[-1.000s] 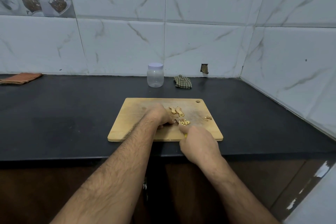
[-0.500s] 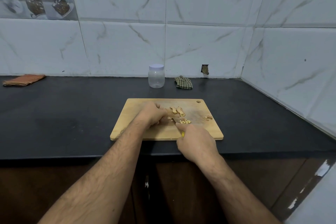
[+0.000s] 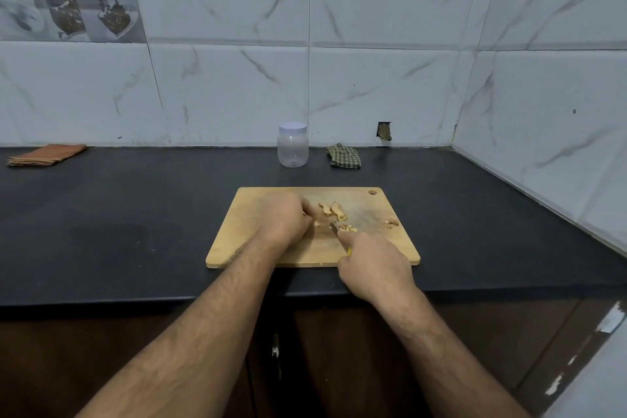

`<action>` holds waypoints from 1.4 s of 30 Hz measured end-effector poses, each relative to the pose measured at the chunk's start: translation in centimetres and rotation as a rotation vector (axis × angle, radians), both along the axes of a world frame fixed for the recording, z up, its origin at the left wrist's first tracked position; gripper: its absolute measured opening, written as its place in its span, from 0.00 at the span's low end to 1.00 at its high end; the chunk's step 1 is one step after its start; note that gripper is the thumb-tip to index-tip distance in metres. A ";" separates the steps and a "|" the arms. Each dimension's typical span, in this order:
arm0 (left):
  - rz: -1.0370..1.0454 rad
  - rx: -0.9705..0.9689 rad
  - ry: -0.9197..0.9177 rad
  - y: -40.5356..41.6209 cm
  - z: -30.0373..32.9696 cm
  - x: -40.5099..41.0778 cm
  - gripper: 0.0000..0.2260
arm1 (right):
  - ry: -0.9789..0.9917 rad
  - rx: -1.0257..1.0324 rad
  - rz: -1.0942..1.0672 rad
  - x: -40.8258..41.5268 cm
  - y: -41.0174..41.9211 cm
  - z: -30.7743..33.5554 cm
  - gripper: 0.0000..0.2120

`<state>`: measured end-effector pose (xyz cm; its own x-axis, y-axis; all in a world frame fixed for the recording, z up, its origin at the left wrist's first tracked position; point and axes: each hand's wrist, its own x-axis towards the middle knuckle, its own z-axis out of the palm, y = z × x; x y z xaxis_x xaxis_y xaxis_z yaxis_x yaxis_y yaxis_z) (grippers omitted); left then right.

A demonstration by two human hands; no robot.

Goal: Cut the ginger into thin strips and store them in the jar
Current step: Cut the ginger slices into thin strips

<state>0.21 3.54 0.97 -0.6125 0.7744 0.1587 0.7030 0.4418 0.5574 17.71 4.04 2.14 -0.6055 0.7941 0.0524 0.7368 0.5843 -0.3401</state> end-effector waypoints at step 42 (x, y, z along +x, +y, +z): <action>0.203 -0.160 -0.011 2.1 -0.7 -0.2 0.10 | 0.067 -0.077 0.006 -0.5 -0.2 0.2 0.29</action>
